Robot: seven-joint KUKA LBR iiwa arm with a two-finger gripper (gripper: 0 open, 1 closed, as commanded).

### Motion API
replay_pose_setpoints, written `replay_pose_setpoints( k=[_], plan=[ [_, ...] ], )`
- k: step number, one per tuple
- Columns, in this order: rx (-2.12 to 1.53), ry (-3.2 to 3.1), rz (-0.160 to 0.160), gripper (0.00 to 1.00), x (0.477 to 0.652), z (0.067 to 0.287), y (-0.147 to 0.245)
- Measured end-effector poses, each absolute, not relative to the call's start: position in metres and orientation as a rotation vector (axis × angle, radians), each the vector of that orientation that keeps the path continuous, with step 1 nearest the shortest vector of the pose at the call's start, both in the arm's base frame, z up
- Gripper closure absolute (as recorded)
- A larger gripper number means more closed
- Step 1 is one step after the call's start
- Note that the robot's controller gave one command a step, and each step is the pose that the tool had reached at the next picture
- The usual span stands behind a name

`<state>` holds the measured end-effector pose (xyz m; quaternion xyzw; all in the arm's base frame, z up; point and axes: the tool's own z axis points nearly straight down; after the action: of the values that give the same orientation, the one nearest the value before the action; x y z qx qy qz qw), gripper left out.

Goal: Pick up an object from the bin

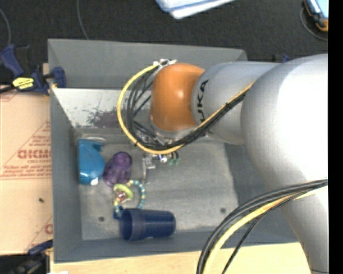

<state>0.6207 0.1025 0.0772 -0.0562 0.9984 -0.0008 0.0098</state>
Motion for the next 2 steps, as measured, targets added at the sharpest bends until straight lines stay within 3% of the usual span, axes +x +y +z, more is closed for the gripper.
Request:
replay_pose_setpoints(
  k=[1, 2],
  plan=[
    [0.049, 3.140, 0.000, 0.00, 0.565, 0.121, 0.111],
    [-0.273, 3.104, -0.010, 0.00, 0.593, 0.081, 0.175]
  ],
)
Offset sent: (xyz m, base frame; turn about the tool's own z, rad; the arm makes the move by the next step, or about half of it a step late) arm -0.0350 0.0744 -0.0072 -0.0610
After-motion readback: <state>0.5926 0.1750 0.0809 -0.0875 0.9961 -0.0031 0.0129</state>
